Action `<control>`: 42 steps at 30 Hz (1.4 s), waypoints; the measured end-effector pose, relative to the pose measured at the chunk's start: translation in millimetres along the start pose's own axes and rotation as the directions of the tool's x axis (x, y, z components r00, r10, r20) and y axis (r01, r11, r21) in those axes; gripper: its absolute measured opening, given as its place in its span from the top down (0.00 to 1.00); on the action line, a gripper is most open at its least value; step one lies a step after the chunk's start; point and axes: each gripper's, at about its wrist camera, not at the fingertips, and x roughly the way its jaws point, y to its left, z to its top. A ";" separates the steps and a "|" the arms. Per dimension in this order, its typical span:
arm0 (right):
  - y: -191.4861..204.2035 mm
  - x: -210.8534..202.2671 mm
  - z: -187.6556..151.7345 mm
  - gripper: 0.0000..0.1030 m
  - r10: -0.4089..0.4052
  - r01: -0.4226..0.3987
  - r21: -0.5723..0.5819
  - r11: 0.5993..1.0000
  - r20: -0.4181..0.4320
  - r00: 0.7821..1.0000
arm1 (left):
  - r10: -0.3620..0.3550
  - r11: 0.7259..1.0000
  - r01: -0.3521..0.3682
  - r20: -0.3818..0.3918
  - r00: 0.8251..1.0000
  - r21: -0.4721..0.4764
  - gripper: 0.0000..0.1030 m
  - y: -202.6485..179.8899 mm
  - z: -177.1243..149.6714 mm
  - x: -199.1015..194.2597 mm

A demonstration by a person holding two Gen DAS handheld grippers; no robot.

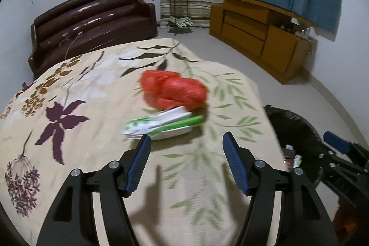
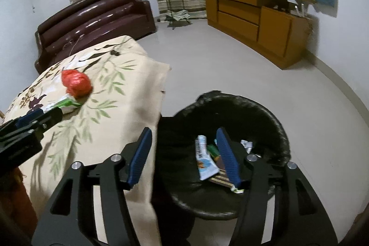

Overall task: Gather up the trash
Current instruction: 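Move both open tools back over the remaining items on the bedspread, then close the left tool on the green-and-white wrapped bundle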

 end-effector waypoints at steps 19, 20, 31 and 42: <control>39.4 10.9 15.4 0.44 0.046 -0.047 -0.045 0.998 -0.019 0.999 | -0.040 0.997 0.042 -0.036 0.999 0.066 0.34 37.2 11.2 24.4; 39.8 11.4 15.8 0.44 0.047 -0.048 -0.045 0.998 -0.020 0.999 | -0.051 0.996 0.054 -0.042 0.998 0.073 0.35 37.0 10.9 25.4; 44.9 15.0 17.5 0.44 0.054 -0.055 -0.045 0.997 -0.025 0.998 | -0.083 0.985 0.089 -0.053 0.995 0.145 0.52 28.9 5.6 21.8; 41.4 8.1 13.7 0.44 0.067 -0.067 -0.031 0.997 -0.011 0.998 | -0.098 0.984 0.101 -0.026 0.995 0.146 0.41 19.5 5.7 9.7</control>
